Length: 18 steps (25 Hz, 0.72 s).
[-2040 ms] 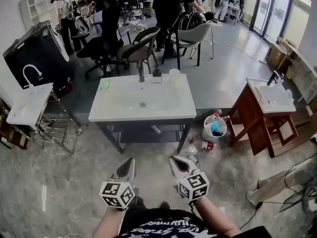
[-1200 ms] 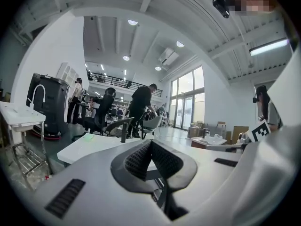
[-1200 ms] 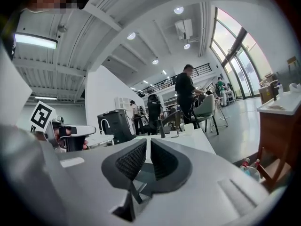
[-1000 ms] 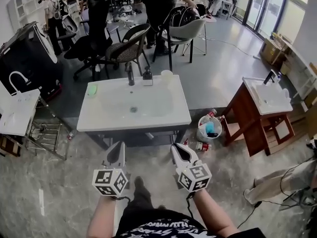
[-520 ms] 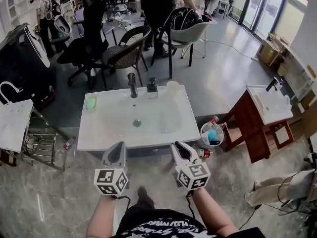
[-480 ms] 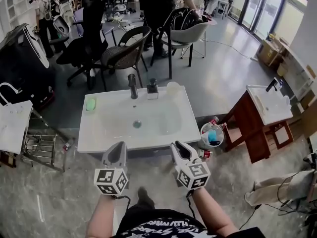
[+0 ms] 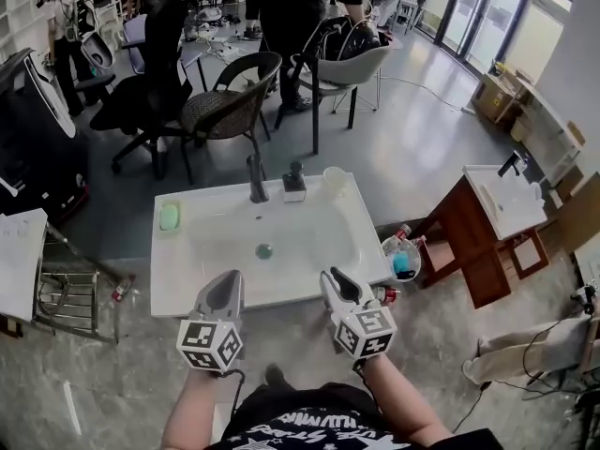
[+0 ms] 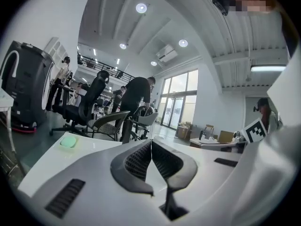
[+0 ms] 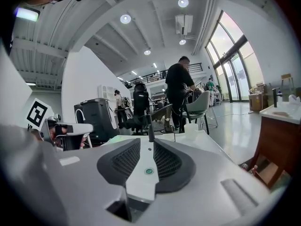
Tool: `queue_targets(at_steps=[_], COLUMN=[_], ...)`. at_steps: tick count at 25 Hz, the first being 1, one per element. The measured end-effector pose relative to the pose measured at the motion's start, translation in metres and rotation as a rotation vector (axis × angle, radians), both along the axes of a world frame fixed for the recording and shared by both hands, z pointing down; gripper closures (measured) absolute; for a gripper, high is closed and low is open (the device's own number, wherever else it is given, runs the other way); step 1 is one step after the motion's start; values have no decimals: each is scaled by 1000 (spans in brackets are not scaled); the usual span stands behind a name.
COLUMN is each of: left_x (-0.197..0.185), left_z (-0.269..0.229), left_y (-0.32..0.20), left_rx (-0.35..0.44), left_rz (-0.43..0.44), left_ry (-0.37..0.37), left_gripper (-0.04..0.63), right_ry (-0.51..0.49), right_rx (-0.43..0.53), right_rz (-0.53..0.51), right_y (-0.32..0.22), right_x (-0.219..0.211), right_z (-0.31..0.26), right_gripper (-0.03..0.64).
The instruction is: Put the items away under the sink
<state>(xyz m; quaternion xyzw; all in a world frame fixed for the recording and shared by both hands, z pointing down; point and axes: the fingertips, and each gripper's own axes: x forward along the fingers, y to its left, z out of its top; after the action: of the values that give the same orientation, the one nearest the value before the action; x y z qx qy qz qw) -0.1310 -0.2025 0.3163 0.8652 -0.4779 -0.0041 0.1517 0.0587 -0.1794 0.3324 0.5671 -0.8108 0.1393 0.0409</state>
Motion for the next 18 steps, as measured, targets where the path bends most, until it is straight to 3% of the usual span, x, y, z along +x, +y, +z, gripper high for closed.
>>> queue_targets(at_steps=[8, 18], left_x=[-5, -24], left_z=[10, 8], left_y=[-24, -65], left_rx=[-13, -13], left_rz=[22, -59], left_ry=[-9, -35], left_gripper=[586, 586], right_ry=[-1, -47], right_rx=[6, -4], right_rz=[30, 24], right_y=[-24, -100], right_x=[-5, -10], right_z=[4, 13], right_gripper=[530, 374])
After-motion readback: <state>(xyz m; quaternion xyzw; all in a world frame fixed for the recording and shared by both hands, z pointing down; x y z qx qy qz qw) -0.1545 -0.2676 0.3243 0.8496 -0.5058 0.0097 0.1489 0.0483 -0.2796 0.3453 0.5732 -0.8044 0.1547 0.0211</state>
